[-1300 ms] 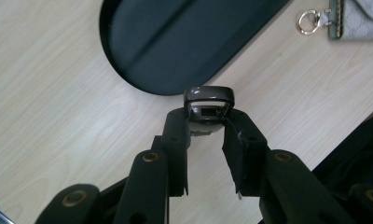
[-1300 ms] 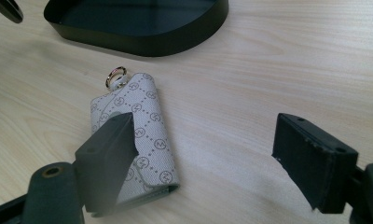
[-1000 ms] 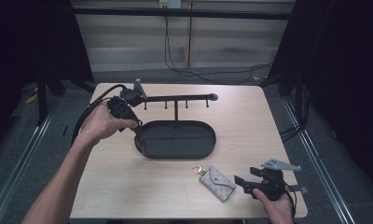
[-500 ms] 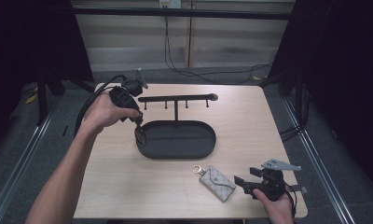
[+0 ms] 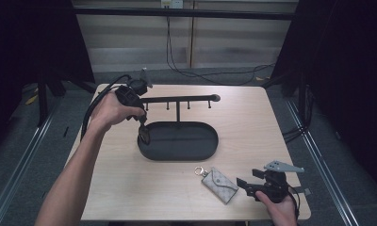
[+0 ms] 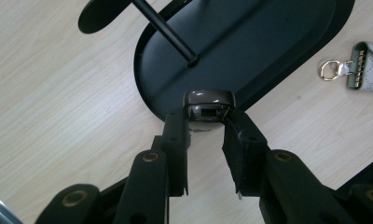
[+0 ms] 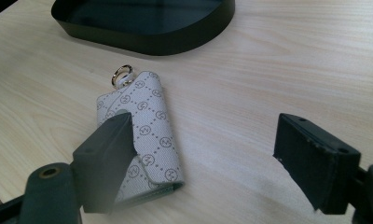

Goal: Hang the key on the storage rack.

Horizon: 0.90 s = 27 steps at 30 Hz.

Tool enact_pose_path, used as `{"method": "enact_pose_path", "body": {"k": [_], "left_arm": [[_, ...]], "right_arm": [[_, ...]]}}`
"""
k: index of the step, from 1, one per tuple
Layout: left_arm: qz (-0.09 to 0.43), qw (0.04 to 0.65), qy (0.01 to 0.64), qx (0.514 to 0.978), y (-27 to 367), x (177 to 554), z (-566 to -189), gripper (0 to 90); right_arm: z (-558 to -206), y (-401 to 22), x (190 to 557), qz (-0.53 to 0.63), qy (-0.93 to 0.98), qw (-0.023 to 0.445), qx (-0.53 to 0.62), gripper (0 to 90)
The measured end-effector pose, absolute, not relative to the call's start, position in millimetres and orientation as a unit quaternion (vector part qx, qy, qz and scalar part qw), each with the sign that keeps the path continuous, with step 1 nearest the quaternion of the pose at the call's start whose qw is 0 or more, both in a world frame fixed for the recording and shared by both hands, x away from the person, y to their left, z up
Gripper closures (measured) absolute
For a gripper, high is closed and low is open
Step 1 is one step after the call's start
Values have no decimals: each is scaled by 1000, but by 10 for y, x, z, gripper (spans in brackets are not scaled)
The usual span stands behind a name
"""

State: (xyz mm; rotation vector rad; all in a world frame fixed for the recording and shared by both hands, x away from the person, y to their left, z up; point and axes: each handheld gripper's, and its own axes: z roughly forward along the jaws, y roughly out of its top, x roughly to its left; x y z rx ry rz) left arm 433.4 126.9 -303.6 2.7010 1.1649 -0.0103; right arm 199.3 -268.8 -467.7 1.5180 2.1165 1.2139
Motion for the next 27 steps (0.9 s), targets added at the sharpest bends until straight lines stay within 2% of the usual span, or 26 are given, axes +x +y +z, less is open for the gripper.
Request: {"method": "enact_pose_path", "body": {"k": [7,12,27], "left_arm": [[4,94,393,915,1167,4392,-3013,707],[5,79,400,913,1139,4457,-3076,707],[8,86,419,904,1112,4545,-3132,707]], "right_arm": [[-4671,-2672,1980,421,735,133,515,160],[-4671,-2670,1980,421,736,132,514,160],[-4676,-2673,1986,420,736,131,514,168]]}}
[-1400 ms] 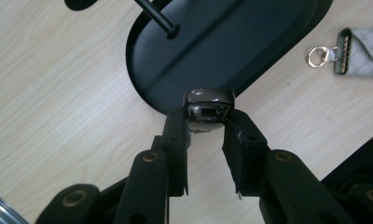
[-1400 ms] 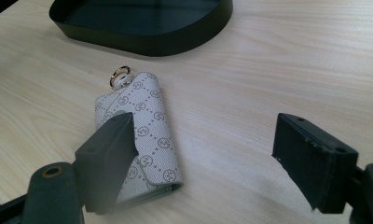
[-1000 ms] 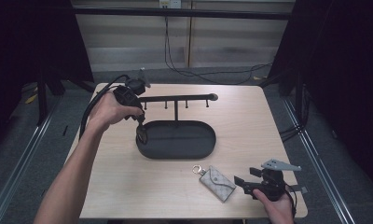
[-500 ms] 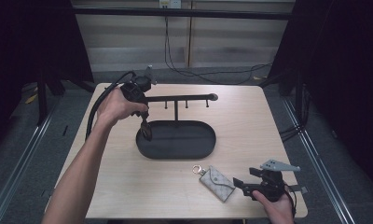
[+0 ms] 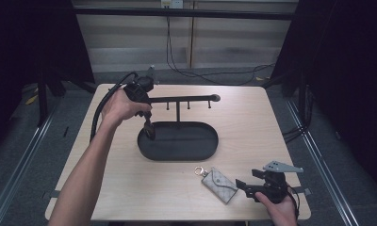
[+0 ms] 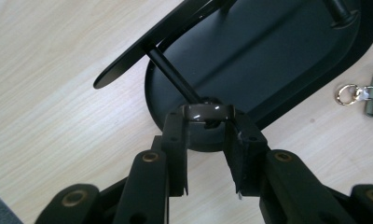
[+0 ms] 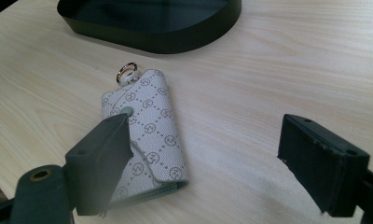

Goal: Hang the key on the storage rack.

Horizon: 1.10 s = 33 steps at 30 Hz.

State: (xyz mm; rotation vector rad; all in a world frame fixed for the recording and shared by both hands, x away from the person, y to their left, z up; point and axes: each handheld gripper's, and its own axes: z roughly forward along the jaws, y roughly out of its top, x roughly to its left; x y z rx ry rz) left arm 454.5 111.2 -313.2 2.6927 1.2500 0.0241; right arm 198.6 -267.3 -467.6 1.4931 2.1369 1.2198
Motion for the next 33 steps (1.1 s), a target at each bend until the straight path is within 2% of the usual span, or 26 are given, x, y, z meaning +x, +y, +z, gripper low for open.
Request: {"method": "enact_pose_path", "body": {"k": [12,20,26,33], "left_arm": [[26,95,430,898,1099,4579,-3161,695],[20,110,427,897,1185,4504,-3121,471],[4,141,423,895,1320,4439,-3100,391],[12,173,408,896,1404,4304,-3082,318]], "right_arm": [[-4679,-2674,1987,418,737,129,515,172],[-4684,-2665,1997,417,738,131,515,173],[-4685,-2665,1996,417,737,130,516,173],[-4686,-2664,2001,416,737,130,517,172]]}}
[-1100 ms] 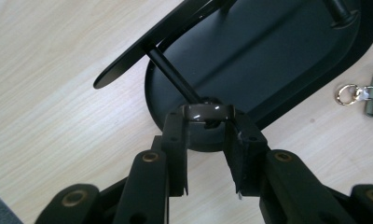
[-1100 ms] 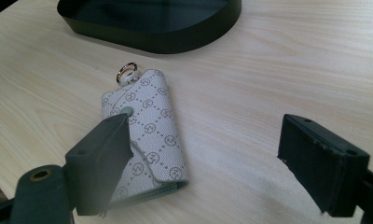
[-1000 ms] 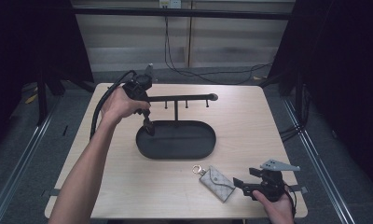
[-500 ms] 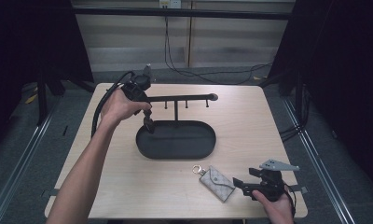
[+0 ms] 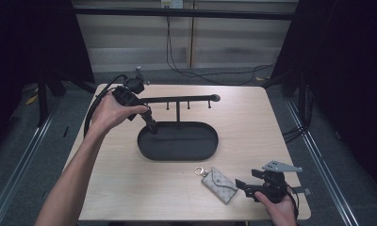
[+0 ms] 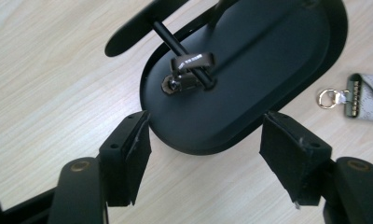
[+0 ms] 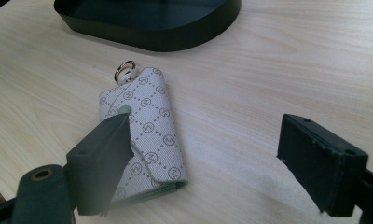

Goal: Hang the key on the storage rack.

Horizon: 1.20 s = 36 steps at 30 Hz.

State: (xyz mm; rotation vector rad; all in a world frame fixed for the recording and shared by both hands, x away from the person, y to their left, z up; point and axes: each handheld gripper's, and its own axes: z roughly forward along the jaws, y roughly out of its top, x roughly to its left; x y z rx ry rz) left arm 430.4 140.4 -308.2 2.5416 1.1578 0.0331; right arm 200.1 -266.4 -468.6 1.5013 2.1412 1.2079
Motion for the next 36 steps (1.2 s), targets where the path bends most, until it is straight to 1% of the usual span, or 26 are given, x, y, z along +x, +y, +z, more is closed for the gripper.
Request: {"method": "enact_pose_path", "body": {"k": [5,6,8,9,12,13,15,18,20,24,25,27,28,33,36], "left_arm": [[21,191,406,893,1486,4216,-3085,259],[20,191,408,893,1523,4188,-3126,263],[11,195,400,896,1572,4167,-3179,206],[9,200,400,894,1598,4159,-3201,200],[24,216,400,890,1641,4130,-3233,221],[22,220,399,890,1660,4120,-3248,200],[15,243,381,892,1722,4068,-3269,203],[12,247,385,889,1745,4025,-3299,191],[7,242,375,895,1764,3980,-3342,189],[38,255,362,896,1811,3806,-3381,193],[39,259,363,894,1823,3779,-3394,193],[36,267,363,892,1839,3759,-3410,193],[18,281,361,889,1885,3729,-3444,193],[21,295,360,885,1964,3655,-3544,195],[32,301,354,885,1997,3548,-3645,195]], "right_arm": [[-4688,-2666,2004,415,736,130,518,172],[-4687,-2665,2004,415,738,130,516,173],[-4688,-2664,2003,414,739,129,516,173],[-4687,-2662,2002,413,739,129,516,173],[-4688,-2663,2002,414,738,130,516,173],[-4686,-2665,2000,414,738,130,517,173],[-4686,-2666,2000,414,738,130,517,172],[-4687,-2666,2003,414,738,130,517,173],[-4688,-2666,2005,413,738,128,518,173],[-4691,-2667,2008,412,737,128,520,173],[-4690,-2665,2008,412,738,128,519,173],[-4690,-2663,2006,412,738,129,519,173],[-4689,-2663,2005,412,739,129,518,173],[-4689,-2665,2004,412,737,129,520,173],[-4691,-2664,2008,411,737,129,520,174]]}}
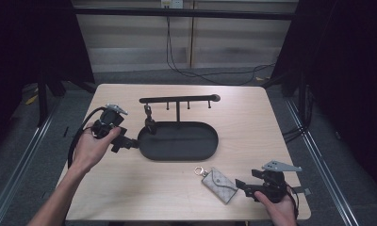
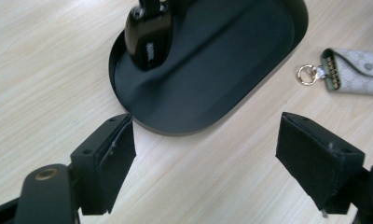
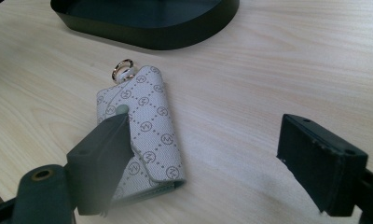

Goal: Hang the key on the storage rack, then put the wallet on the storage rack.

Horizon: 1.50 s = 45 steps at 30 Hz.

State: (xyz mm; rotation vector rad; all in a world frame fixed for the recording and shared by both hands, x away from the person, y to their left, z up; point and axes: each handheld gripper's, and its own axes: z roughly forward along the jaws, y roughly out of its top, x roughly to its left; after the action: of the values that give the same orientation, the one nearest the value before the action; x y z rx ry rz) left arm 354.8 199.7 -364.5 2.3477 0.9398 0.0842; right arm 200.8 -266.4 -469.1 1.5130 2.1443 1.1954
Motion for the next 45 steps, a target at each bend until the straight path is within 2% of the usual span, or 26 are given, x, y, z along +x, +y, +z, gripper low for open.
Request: {"method": "enact_pose_path", "body": {"k": [7,9,14,19,24,33,35,45], "left_arm": [[39,315,367,874,2079,3324,-3804,204],[49,303,367,878,2084,3294,-3822,202],[61,325,372,867,2169,3098,-3889,210],[46,325,370,869,2251,2948,-4056,213],[66,344,384,854,2370,2851,-4179,215],[51,370,391,841,2453,2685,-4338,222],[42,384,390,836,2501,2618,-4380,180],[38,398,400,825,2604,2449,-4548,219]], "right_arm": [[-4689,-2667,2005,412,736,131,521,173],[-4689,-2668,2006,412,736,131,521,174],[-4691,-2650,2026,410,737,129,522,174],[-4690,-2641,2028,408,737,130,523,174],[-4689,-2644,2025,408,736,131,524,174],[-4682,-2641,2027,407,737,130,523,174],[-4679,-2631,2045,403,740,127,524,176],[-4600,-2582,2100,401,746,118,517,204]]}}
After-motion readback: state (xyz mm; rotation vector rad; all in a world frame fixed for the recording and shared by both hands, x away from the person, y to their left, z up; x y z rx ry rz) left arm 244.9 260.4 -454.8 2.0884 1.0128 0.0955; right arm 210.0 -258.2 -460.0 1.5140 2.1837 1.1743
